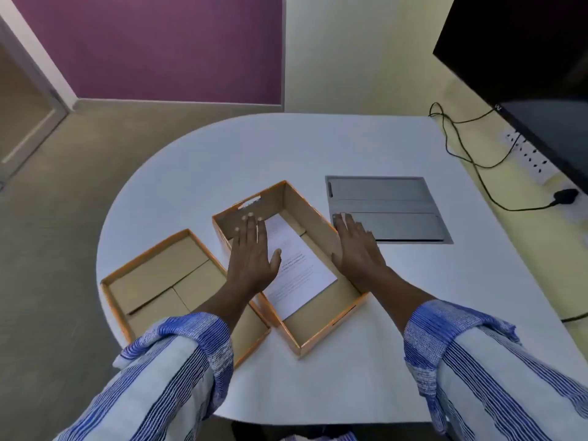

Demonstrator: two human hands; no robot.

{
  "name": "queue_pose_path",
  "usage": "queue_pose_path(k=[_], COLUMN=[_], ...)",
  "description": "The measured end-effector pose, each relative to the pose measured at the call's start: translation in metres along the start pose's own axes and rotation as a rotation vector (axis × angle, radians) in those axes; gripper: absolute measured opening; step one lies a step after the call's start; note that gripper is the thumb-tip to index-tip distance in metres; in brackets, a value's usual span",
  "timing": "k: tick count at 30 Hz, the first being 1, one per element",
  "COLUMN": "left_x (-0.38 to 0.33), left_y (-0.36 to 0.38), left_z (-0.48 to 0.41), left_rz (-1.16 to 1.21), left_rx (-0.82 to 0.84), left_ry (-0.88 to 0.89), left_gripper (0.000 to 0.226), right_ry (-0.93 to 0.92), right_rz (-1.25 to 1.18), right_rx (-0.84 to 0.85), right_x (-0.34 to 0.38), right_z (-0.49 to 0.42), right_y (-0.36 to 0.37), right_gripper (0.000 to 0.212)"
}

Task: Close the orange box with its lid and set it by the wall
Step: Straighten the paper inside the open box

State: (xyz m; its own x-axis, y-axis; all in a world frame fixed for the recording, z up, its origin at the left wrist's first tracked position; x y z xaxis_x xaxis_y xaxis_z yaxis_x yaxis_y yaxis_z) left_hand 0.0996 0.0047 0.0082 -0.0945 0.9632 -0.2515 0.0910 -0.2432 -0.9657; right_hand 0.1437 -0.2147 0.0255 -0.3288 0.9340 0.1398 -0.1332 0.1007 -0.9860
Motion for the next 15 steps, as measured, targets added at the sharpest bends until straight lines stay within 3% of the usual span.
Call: queue_pose_path(k=[6, 15], left_x=[0.023, 0.044], left_y=[0.025, 0.050], left_z=[0.032, 0.054], left_rz=[0.059, 0.527], left_rx=[0.038, 0.135], left_ry=[-0.158, -0.623], left_gripper=[0.092, 0.095], right_ry=[0.176, 0.244], right_rz=[-0.019, -0.045], right_rx=[0.139, 0.126], right_x=[-0.023, -0.049], right_z=[0.025, 0.037], right_y=[0.035, 0.039], right_gripper=[0.088, 0.067])
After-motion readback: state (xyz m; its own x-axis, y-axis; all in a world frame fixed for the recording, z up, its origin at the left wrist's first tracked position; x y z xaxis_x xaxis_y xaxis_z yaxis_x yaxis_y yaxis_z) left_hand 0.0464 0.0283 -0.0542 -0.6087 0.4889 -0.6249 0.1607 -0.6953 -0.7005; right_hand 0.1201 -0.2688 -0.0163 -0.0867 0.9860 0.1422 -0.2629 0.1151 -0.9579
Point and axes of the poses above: each hand's wrist, its own z-axis away from the middle knuckle, its own y-axis out of the palm, x = y × z, the point moved 10 cm from there along -z, towards the middle knuckle, and after that the axes turned 4 degrees about -y, right-handed, at the moved point
